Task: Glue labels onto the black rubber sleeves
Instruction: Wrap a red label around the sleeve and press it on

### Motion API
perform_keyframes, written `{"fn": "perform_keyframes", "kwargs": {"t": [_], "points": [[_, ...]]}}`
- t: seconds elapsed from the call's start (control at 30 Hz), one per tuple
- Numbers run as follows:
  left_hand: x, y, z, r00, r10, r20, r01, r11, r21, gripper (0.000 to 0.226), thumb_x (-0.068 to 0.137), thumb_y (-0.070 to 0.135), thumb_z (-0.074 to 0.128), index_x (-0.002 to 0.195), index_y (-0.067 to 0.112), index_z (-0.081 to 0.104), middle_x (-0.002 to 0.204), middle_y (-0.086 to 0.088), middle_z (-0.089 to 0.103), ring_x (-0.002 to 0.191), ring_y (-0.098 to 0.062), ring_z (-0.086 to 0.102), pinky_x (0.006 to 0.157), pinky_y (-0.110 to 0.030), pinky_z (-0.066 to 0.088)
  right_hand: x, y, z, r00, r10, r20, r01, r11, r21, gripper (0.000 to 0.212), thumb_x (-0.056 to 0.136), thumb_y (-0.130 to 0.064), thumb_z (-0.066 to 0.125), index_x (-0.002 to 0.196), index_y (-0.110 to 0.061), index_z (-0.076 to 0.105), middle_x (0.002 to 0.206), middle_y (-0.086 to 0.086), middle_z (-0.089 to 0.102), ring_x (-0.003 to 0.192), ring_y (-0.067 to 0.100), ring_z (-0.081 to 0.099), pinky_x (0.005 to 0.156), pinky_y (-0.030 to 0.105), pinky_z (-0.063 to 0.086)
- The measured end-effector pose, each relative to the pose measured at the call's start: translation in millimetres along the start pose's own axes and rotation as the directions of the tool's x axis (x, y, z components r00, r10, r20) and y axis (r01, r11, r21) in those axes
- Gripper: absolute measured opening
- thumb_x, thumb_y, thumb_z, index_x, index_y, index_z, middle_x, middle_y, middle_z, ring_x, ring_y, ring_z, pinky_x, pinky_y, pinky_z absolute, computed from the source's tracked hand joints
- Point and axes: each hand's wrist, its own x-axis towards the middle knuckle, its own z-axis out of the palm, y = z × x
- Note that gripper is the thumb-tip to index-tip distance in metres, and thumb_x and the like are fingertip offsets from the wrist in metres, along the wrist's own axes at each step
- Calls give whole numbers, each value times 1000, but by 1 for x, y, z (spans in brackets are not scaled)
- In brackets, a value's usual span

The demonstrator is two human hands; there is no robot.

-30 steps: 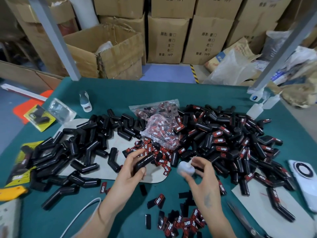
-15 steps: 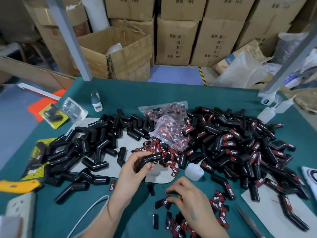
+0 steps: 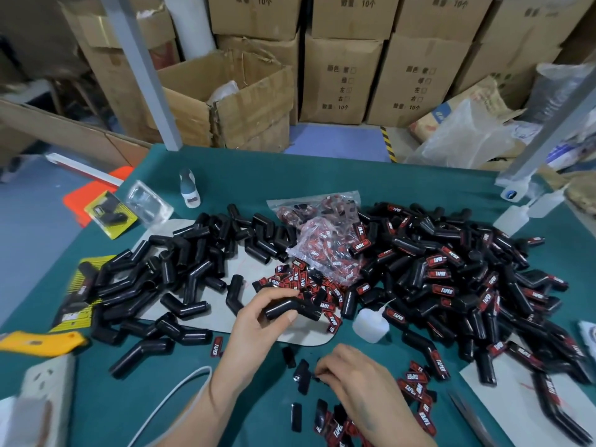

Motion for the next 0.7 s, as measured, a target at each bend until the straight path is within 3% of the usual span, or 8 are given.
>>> {"fn": "perform_keyframes", "kwargs": {"t": [0.1,0.23,0.37,0.5,0.57,0.7], "points": [[0,1,0,1000,2,-8,-3,1000,-22,45,96,-1,73,121,37,74,125,5,73,119,-13,67,99,-20,50,2,-3,5,999,-12,-37,12,1000,-5,27,109,-39,45,127,-31,65,121,-12,51,119,8,51,89,31,51],[2,-1,-1,997,-14,-76,9,998,-63,41,91,3,79,113,37,71,117,7,72,114,-12,67,97,-21,52,0,-2,3,997,-11,-73,25,979,201,11,104,-29,59,113,-34,64,115,-23,47,101,0,55,83,22,49],[4,-2,-3,995,-37,-92,25,992,-125,28,88,13,79,107,32,73,106,-3,75,96,-23,73,86,-24,56,-1,3,-1,993,59,-103,-6,892,452,27,99,-17,69,105,-43,65,106,-21,62,91,4,62,76,13,44],[4,-3,-4,996,-32,-81,20,989,-149,26,89,17,77,112,31,75,106,-5,75,96,-23,73,90,-29,58,-2,-3,-2,992,59,-108,19,794,607,38,96,-10,74,105,-47,77,100,-12,60,94,15,65,80,15,47],[4,-5,-5,997,-27,-71,17,989,-146,25,91,20,75,115,29,74,111,-6,75,102,-25,73,96,-36,58,-3,-7,-5,991,82,-110,23,696,718,36,96,-8,74,105,-41,81,100,-10,60,98,17,67,85,19,51],[3,-7,-5,997,9,-72,-23,981,-191,25,95,28,73,119,23,69,122,-13,71,120,-34,68,107,-46,53,-2,-21,-12,979,164,-122,54,365,929,20,92,-1,72,105,-16,72,108,8,74,109,29,69,97,37,57]]}}
